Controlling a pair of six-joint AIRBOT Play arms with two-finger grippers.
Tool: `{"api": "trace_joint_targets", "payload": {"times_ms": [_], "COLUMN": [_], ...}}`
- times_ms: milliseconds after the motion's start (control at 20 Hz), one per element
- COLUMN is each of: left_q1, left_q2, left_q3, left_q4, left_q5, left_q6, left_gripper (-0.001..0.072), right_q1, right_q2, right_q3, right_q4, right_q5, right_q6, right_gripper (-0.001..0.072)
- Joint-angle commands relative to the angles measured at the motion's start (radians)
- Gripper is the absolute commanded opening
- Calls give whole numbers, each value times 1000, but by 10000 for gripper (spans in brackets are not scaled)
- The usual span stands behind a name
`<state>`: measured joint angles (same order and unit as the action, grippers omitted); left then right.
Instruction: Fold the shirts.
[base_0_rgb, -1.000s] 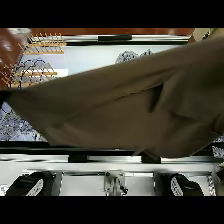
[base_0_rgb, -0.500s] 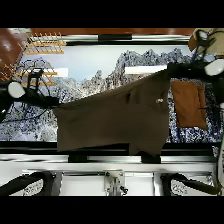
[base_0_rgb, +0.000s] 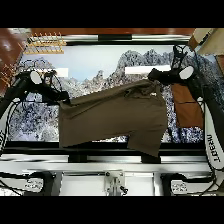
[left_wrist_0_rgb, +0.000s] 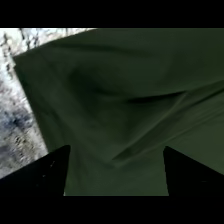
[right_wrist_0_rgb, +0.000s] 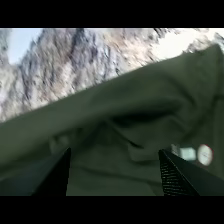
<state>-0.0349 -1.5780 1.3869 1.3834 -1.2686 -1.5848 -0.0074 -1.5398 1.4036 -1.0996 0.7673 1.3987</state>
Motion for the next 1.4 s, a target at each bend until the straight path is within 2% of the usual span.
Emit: {"api": "trace_joint_targets", "payload": {"times_ms": [0,150,250,400,500,650,900,1050,1100,1150,1350], "left_q1": [109,246,326,426,446,412,317,283,285,286,286], "left_q2": [57,237,351,441,432,395,320,315,319,324,359], "left_q3": [-24,-278,-526,-774,-833,-854,-853,-852,-851,-847,-830], "left_q4": [-12,-122,-146,-240,-326,-373,-446,-486,-486,-486,-486], "left_q5": [-281,-282,-228,-29,30,77,152,153,136,116,107], "left_q6": [74,111,121,190,248,280,261,254,259,283,292], "left_gripper": [718,717,717,714,713,708,689,121,59,33,32], "right_q1": [-103,-254,-336,-384,-378,-369,-369,-369,-369,-369,-369], "right_q2": [83,116,116,116,116,116,116,114,114,114,100], "right_q3": [14,14,1,-16,-16,-16,-16,-44,-86,-140,-366], "right_q4": [-154,-157,-107,-3,22,23,14,-50,-67,-69,-37], "right_q5": [339,657,771,814,814,794,788,793,794,789,639], "right_q6": [-35,-98,-98,-90,-87,-87,-83,-64,-64,-64,-81], "right_gripper": [650,649,649,650,650,649,649,650,650,650,649]}}
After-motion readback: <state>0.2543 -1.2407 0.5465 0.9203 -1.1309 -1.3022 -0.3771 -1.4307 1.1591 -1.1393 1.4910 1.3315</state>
